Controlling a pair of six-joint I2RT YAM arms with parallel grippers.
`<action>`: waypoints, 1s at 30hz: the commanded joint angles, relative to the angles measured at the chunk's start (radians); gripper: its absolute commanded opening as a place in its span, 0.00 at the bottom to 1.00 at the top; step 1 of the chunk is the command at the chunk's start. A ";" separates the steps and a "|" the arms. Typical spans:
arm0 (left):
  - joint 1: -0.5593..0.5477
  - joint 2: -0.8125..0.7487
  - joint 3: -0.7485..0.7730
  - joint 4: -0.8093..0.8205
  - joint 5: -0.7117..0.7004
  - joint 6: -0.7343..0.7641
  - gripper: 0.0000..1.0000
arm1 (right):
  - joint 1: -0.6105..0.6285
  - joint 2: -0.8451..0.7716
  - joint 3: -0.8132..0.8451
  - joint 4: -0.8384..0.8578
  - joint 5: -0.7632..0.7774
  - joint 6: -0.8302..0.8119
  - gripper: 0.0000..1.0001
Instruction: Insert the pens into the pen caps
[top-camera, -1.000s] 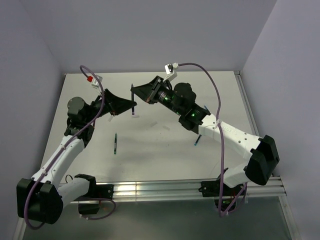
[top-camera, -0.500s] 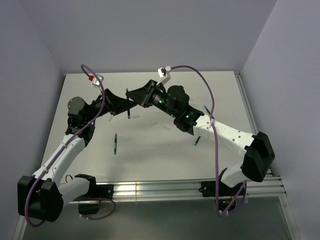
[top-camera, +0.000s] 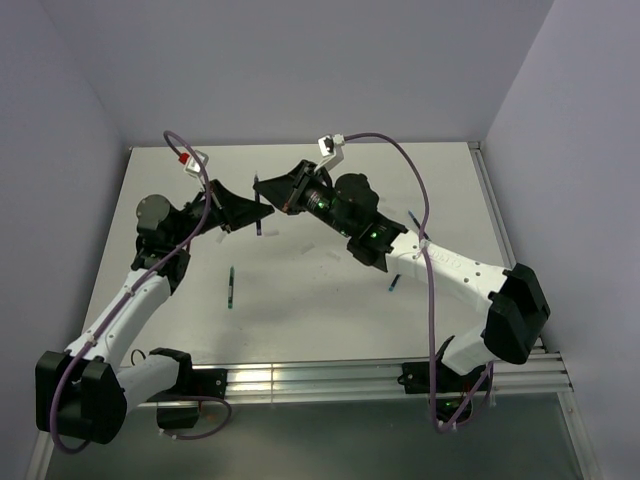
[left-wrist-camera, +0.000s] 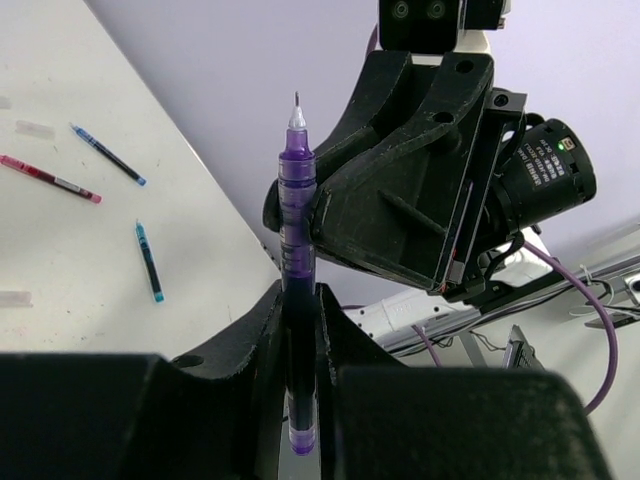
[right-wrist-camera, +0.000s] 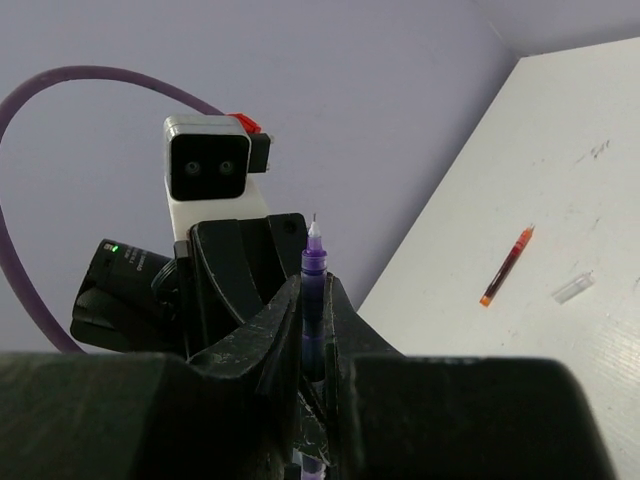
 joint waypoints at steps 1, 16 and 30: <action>-0.003 -0.015 -0.001 0.031 0.023 0.017 0.07 | 0.004 -0.027 -0.016 0.050 0.032 -0.018 0.00; 0.001 -0.101 0.175 -0.628 -0.286 0.467 0.00 | -0.019 -0.237 -0.109 -0.208 0.259 -0.190 0.77; 0.006 -0.116 0.183 -0.807 -0.595 0.632 0.00 | -0.189 -0.192 -0.159 -0.640 0.252 -0.403 0.85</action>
